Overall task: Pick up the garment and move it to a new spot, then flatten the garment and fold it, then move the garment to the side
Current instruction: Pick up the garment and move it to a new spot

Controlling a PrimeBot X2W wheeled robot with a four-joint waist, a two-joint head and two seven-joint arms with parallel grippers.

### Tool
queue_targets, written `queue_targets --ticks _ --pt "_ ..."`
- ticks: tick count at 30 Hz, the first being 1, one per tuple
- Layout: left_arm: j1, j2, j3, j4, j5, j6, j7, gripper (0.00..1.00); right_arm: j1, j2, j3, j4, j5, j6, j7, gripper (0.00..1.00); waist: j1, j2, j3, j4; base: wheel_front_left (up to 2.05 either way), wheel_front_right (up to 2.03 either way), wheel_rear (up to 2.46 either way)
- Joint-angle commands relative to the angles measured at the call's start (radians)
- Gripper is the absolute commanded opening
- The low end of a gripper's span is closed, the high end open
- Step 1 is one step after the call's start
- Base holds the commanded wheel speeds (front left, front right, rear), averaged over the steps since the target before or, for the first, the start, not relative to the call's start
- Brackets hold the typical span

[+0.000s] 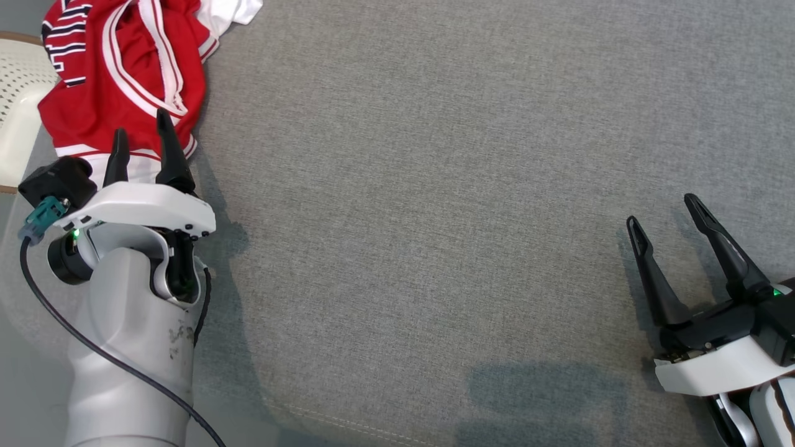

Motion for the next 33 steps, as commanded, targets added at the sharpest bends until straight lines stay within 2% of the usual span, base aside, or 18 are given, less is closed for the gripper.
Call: queue_targets --ticks 1,7,11,18,19,20,21,22,28,33 --pt "-0.030 0.049 0.035 0.012 0.021 -0.009 -0.006 1.00 -0.009 -0.014 0.025 -0.034 0.009 0.000 -0.006 1.00 0.0000 0.0000 0.003 -0.008 0.00 0.00 0.00" --pt "-0.094 0.069 0.048 0.188 0.049 -0.027 -0.006 1.00 -0.017 -0.026 0.031 -0.041 0.010 0.000 -0.006 1.00 0.0000 0.0000 0.016 -0.036 0.00 0.00 0.00" --pt "-0.121 0.087 0.053 0.253 0.068 -0.005 -0.006 1.00 -0.017 -0.029 0.029 -0.046 0.011 0.000 -0.006 1.00 0.0000 0.0000 0.027 -0.054 0.00 0.00 0.00" --pt "-0.139 0.105 0.060 0.266 0.111 0.049 -0.006 1.00 -0.023 -0.030 0.027 -0.054 0.013 0.000 -0.006 1.00 0.0000 0.0000 0.047 -0.077 0.00 0.00 0.00" --pt "-0.139 0.106 0.059 0.267 0.118 0.058 -0.006 0.98 -0.024 -0.030 0.028 -0.054 0.013 0.000 -0.006 1.00 0.0000 0.0000 0.048 -0.080 0.00 0.00 0.00" --pt "-0.138 0.106 0.060 0.265 0.124 0.065 -0.006 0.65 -0.024 -0.029 0.029 -0.055 0.014 0.000 -0.006 1.00 0.0000 0.0000 0.049 -0.082 0.00 0.00 0.00" --pt "-0.137 0.106 0.061 0.263 0.129 0.070 -0.006 0.22 -0.024 -0.028 0.030 -0.055 0.014 0.000 -0.006 1.00 0.0000 0.0000 0.049 -0.084 0.00 0.00 0.00" --pt "-0.136 0.107 0.061 0.257 0.134 0.073 -0.006 0.00 -0.025 -0.028 0.031 -0.055 0.015 0.000 -0.006 1.00 0.0000 0.0000 0.049 -0.086 0.00 0.00 0.00" --pt "-0.103 0.101 0.077 0.169 0.158 0.075 -0.006 0.00 -0.027 -0.023 0.031 -0.049 0.019 0.000 -0.006 1.00 0.0000 0.0000 0.041 -0.087 0.00 0.00 0.00" --pt "-0.057 0.090 0.102 0.005 0.176 0.044 -0.006 0.00 -0.036 -0.007 0.039 -0.041 0.023 0.000 -0.006 1.00 0.0000 0.0000 0.016 -0.088 0.00 0.00 0.00"
